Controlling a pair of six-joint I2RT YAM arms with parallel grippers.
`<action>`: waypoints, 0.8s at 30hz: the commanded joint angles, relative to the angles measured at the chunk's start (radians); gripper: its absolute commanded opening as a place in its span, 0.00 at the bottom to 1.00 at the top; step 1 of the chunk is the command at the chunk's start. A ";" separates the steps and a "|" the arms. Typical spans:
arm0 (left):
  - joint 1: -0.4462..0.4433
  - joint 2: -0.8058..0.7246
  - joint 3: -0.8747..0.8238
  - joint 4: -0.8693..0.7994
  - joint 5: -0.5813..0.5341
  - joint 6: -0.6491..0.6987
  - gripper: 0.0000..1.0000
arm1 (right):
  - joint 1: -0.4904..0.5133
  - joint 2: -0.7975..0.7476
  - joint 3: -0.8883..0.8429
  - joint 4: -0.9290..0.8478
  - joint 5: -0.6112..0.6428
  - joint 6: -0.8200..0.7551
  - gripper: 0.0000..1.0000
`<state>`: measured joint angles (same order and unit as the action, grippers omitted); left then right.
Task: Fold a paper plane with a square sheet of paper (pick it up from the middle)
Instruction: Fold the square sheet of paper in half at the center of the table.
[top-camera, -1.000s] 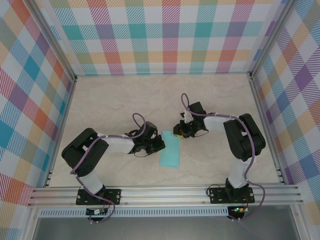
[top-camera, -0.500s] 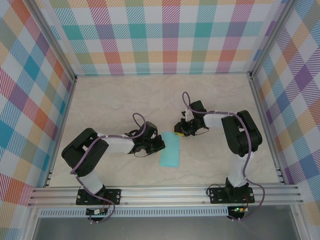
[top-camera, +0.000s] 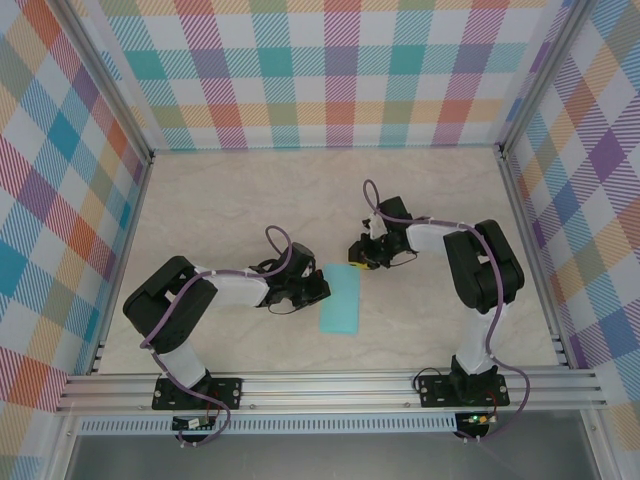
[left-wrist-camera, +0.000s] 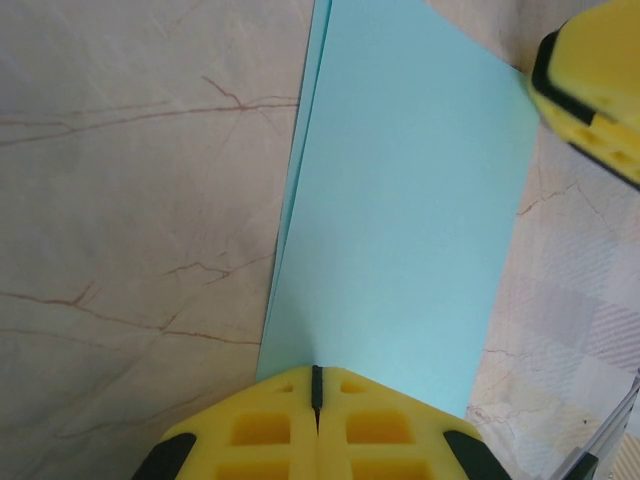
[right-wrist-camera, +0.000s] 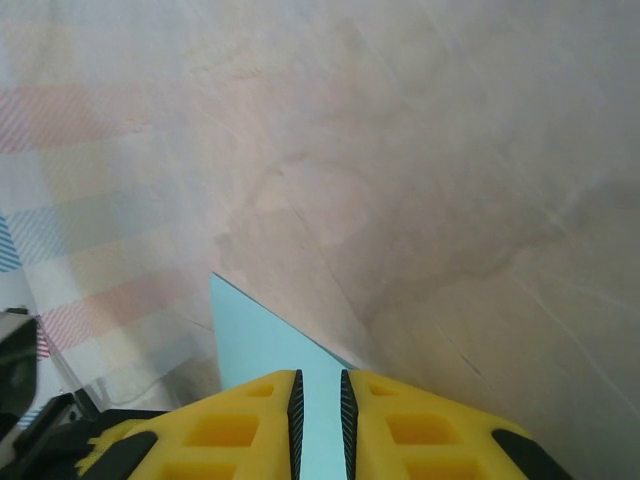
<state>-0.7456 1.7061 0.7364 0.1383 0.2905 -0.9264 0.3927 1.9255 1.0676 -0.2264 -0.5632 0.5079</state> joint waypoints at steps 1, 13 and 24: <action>-0.010 0.020 -0.027 -0.164 -0.044 0.019 0.00 | 0.003 0.034 -0.013 -0.001 0.013 -0.023 0.20; -0.011 0.004 -0.017 -0.168 -0.042 0.018 0.00 | 0.005 -0.182 -0.073 -0.026 -0.037 0.011 0.22; -0.011 0.018 0.006 -0.164 -0.030 0.018 0.00 | 0.165 -0.371 -0.367 0.077 -0.099 0.082 0.24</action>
<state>-0.7460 1.7008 0.7502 0.1005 0.2874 -0.9260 0.5041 1.5787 0.7303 -0.1741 -0.6281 0.5724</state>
